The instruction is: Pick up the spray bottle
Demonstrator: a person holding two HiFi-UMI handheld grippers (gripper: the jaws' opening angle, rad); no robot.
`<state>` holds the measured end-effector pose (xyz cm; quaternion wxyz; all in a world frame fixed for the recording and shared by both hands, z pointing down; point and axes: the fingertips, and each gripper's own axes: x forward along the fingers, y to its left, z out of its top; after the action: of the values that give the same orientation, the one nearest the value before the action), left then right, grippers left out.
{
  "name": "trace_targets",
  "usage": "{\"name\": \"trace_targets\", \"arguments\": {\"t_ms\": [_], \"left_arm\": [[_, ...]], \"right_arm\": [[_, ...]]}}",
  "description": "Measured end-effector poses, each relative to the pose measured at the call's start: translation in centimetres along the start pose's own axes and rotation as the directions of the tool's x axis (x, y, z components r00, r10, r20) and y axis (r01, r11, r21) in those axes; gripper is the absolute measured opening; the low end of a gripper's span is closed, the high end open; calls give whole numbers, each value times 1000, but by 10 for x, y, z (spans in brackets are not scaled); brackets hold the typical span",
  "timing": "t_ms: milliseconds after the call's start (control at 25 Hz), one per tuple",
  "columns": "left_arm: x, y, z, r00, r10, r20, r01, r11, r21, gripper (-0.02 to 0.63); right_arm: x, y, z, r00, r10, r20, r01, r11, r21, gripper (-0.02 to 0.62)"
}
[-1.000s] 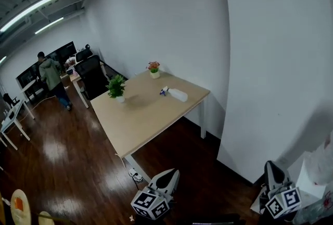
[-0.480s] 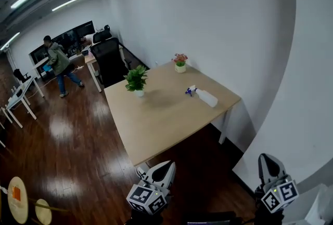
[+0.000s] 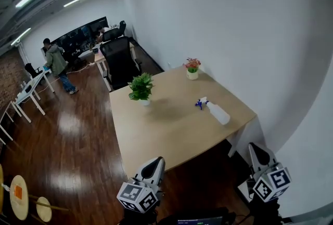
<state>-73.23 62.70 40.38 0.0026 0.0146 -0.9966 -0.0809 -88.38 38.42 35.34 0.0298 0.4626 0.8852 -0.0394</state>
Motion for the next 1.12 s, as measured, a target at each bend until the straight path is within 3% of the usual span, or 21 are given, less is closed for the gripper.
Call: {"name": "trace_targets", "arguments": {"t_ms": [240, 480, 640, 720, 840, 960, 1040, 1120], "left_arm": [[94, 64, 15, 1000, 1, 4, -1, 1000, -14, 5], [209, 177, 31, 1000, -22, 12, 22, 999, -30, 5], [276, 218, 28, 998, -46, -38, 44, 997, -59, 5], [305, 234, 19, 996, -36, -80, 28, 995, -93, 3], [347, 262, 9, 993, 41, -111, -52, 994, -94, 6], [392, 276, 5, 984, 96, -150, -110, 990, -93, 26], [419, 277, 3, 977, 130, -167, -146, 985, -86, 26], [446, 277, 3, 973, 153, -171, -167, 983, -70, 26]], "right_arm": [[125, -36, -7, 998, 39, -39, -40, 999, -28, 5], [282, -61, -41, 988, 68, -137, -68, 998, 3, 5], [358, -84, -48, 977, 73, -201, -78, 997, -20, 5], [390, -99, -52, 972, 82, -221, -89, 996, -21, 37], [435, -127, -54, 969, 102, -223, -111, 993, -28, 37], [479, -161, -75, 943, 152, -297, -163, 987, -12, 38], [504, -183, -89, 909, 206, -362, -213, 977, 19, 175], [528, -209, -102, 885, 213, -414, -232, 973, 6, 175]]}}
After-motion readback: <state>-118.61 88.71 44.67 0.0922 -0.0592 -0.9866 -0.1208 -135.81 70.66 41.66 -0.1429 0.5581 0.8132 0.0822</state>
